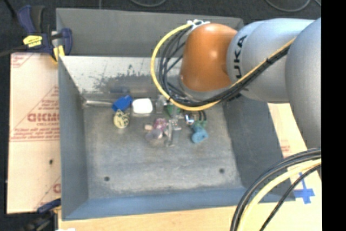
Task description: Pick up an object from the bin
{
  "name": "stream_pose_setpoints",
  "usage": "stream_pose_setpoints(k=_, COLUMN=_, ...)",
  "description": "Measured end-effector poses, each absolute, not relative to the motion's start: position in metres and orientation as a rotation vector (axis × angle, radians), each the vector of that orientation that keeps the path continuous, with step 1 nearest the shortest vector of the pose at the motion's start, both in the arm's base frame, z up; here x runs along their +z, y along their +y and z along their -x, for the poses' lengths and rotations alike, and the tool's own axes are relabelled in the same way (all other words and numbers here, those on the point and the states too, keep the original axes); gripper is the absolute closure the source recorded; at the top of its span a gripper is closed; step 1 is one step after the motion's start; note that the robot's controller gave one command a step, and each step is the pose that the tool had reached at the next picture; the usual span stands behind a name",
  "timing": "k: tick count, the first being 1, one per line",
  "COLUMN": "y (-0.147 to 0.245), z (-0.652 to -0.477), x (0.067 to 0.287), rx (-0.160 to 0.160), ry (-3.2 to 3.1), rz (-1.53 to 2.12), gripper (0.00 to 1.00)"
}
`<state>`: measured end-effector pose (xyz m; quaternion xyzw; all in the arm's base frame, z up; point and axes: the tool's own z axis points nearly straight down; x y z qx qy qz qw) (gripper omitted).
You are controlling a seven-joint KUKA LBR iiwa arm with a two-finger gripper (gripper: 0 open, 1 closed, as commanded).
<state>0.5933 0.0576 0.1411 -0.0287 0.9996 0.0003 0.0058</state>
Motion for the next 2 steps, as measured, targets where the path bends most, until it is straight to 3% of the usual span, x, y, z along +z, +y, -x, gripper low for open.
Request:
stream_pose_setpoints(k=1, y=0.074, z=-0.599, x=0.104, rx=0.006, ry=3.140, rz=-0.079, gripper=0.00)
stream_pose_setpoints(k=2, y=0.065, z=-0.600, x=0.092, rx=0.001, ry=3.132, rz=-0.069, gripper=0.00)
